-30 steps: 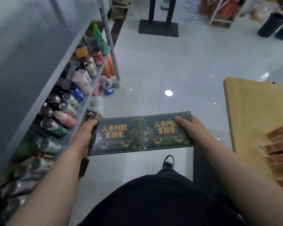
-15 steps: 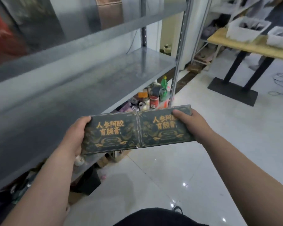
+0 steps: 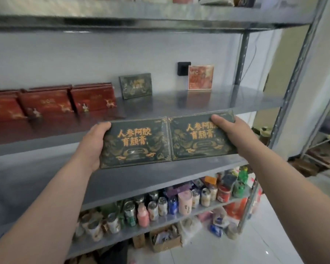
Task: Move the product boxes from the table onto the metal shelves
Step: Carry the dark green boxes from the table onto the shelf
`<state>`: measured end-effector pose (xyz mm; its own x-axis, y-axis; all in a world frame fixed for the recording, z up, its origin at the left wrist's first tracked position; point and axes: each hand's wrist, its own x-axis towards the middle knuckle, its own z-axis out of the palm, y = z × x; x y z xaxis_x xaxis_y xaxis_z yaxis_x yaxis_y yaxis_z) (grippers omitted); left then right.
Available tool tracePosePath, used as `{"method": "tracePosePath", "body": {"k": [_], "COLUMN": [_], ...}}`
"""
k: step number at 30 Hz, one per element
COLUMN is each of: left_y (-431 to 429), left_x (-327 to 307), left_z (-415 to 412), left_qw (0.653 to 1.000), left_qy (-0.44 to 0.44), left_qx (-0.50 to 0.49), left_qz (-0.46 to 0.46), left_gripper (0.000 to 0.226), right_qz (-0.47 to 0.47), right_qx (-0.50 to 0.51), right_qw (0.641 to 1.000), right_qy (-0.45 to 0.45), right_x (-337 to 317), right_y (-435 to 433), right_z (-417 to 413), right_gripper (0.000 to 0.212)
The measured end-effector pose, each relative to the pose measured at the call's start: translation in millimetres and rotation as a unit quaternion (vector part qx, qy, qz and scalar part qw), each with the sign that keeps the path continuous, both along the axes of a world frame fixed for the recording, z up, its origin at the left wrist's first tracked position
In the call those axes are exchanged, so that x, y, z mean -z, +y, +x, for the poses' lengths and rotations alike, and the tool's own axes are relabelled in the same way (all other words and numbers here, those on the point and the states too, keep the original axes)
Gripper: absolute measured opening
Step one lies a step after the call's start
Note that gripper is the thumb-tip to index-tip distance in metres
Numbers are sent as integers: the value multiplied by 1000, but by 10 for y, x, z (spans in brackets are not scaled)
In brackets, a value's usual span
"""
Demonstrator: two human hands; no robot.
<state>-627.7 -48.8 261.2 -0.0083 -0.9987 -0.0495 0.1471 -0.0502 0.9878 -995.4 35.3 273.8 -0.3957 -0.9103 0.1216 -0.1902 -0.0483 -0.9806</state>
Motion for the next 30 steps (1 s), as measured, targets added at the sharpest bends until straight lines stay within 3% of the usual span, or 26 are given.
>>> {"method": "tracePosePath", "body": {"k": [3, 5, 9, 13, 19, 26, 30], "left_y": [-133, -234, -532, -956, -1805, -2575, -2857], "left_x": [-234, -345, -420, -431, -453, -521, -591], "left_z": [82, 107, 125, -84, -547, -831, -855], "left_qw": [999, 995, 986, 970, 966, 928, 864], "left_qy": [-1, -29, -82, -127, -139, -276, -416], "left_qx": [-13, -27, -41, -92, -107, -63, -62], "left_qz": [-50, -91, -137, -187, -192, -241, -277], "left_gripper": [28, 38, 55, 41, 43, 49, 50], "right_qz": [-21, -32, -43, -73, -114, -104, -81], "right_qx": [-25, -29, -15, 18, 56, 62, 42], "right_qw": [999, 999, 996, 994, 984, 982, 977], "right_qy": [11, 21, 71, 79, 124, 143, 195], "right_x": [-248, -342, -436, -449, -427, -389, -425], "right_y": [-313, -552, -1013, -1582, -2160, -2779, -2990], "right_z": [62, 60, 63, -37, -114, -324, -396], "right_gripper": [51, 54, 86, 104, 42, 60, 57]}}
